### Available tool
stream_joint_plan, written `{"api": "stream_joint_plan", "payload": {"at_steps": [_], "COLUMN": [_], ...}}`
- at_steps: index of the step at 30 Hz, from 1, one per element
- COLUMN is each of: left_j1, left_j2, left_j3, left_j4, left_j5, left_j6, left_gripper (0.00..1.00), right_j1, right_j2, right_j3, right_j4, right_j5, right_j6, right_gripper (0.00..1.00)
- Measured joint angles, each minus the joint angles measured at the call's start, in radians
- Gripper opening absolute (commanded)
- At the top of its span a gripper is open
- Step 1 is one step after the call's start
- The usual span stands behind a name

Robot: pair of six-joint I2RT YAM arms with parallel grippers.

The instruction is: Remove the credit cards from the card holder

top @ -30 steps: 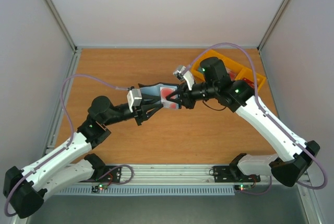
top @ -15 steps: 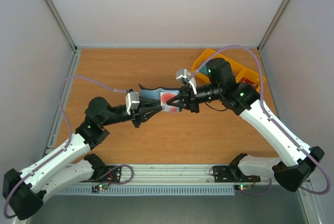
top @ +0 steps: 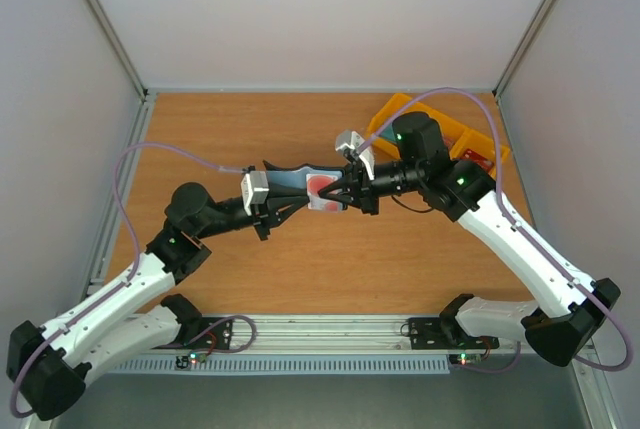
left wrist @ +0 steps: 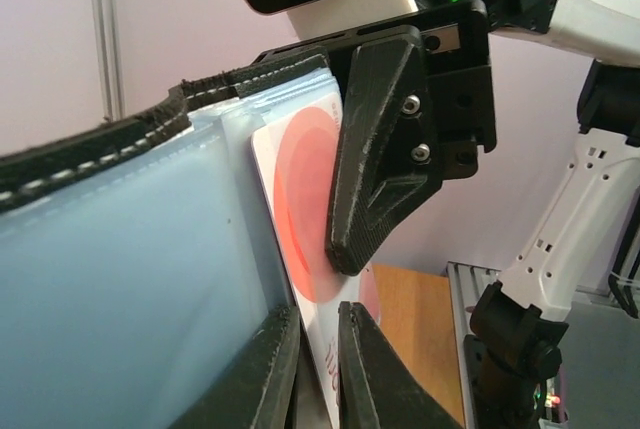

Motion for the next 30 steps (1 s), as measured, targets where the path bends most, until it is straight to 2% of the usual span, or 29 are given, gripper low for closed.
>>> {"api": "stream_joint_plan", "payload": {"at_steps": [3,6,8,10,13,20,25,30], "left_j1": [0.004,0.005,0.007,0.011,0.020,0.013,-0.008,-0.016], "left_j2": [0.001,0.001,0.001,0.000,0.000,-0.028,-0.026,-0.026], "left_j3": [0.000,0.000,0.000,0.000,-0.003,-0.005,-0.008,-0.008], "left_j4": [-0.004,-0.013,-0.020,-0.026,-0.029,-0.029,-0.026,-0.025], "left_j5": [-0.009,-0.027,-0.037,-0.041,-0.047,-0.020,0.020,0.057], "left_j6": [0.003,0.003,0.000,0.006,0.021,0.019,0.018,0.008], "left_gripper": [0.23,0.24,0.17,0.02,0.00,0.00,0.00,0.00], "right_j1": [0.009,0.017,0.027,0.042,0.052,0.040,0.024,0.005], "right_j2": [0.003,0.011,0.014,0.015,0.009,-0.010,-0.001,0.010], "right_j3": [-0.001,-0.001,-0.001,0.000,0.000,-0.013,-0.027,-0.033], "right_j4": [0.005,0.018,0.023,0.026,0.021,0.022,0.035,0.037], "right_j5": [0.034,0.068,0.090,0.109,0.119,0.076,0.009,-0.062], "right_j6": [0.004,0.004,0.003,-0.005,-0.024,-0.067,-0.072,-0.081], "right_gripper": [0.01,0.01,0.01,0.01,0.02,0.13,0.27,0.31]}}
